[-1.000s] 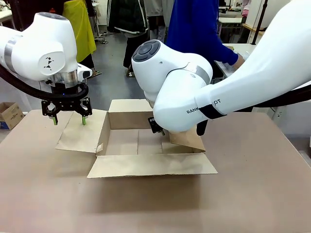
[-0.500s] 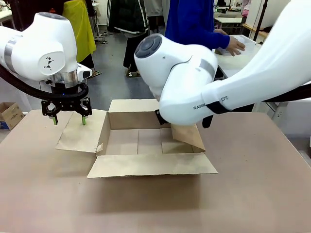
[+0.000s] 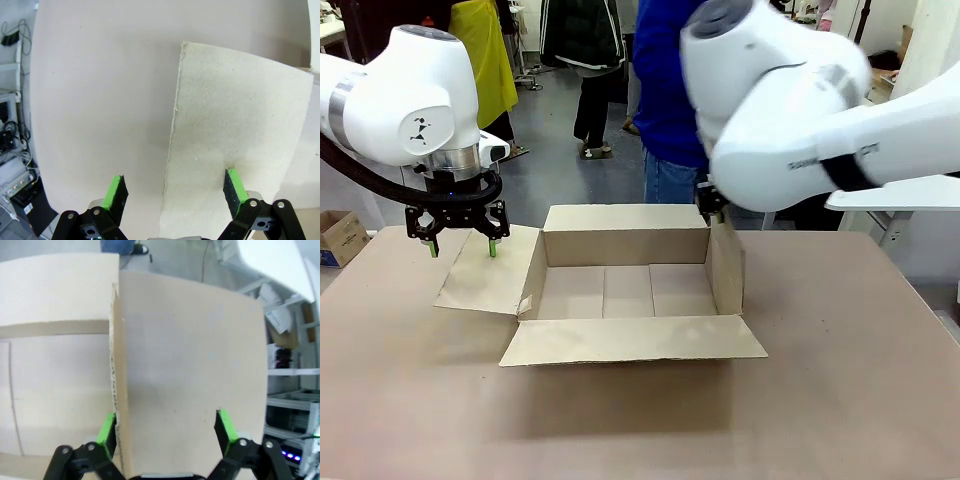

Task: Pack the gift set into the box.
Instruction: Place both hands on the side flaps of the Package Box and spread them outward, then lift both hands away from the flaps of the Package Box.

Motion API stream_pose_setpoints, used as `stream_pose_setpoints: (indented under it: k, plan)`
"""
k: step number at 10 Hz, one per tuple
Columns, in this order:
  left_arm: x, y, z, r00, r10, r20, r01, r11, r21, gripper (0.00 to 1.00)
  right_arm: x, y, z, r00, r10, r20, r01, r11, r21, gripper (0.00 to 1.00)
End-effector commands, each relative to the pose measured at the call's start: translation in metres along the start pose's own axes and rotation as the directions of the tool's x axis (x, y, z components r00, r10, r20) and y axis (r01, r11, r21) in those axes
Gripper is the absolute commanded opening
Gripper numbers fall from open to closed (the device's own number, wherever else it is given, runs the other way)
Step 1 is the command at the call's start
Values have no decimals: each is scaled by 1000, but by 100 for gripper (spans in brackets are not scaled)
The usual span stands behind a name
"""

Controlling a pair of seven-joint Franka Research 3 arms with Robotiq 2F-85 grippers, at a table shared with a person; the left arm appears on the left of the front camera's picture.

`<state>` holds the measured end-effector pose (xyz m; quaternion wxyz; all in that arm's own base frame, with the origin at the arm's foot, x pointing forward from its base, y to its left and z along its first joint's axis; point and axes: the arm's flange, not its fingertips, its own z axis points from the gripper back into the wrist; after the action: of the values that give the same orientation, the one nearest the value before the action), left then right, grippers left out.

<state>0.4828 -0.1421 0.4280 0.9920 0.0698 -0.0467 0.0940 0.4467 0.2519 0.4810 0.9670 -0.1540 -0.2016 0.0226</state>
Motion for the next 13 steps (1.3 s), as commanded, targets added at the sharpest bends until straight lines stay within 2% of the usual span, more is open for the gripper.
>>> stream_pose_setpoints:
  k: [1,3,5,6,13]
  plan:
    - [-1,0,1,1000,14,12,-14,1000,16,100,-14,-52,-26,997,-43,-62,54,983,178,100]
    - [-1,0,1,1000,14,12,-14,1000,16,100,-24,-100,-53,992,-103,-79,124,928,350,100]
    - [-1,0,1,1000,14,12,-14,1000,16,100,-40,-115,-96,985,-60,-164,124,902,414,100]
    - [-1,0,1,1000,14,12,-14,1000,16,100,-18,-101,-63,987,-135,-85,155,943,296,100]
    - [-1,0,1,1000,14,12,-14,1000,16,100,-18,-101,-63,987,-135,-85,155,943,296,100]
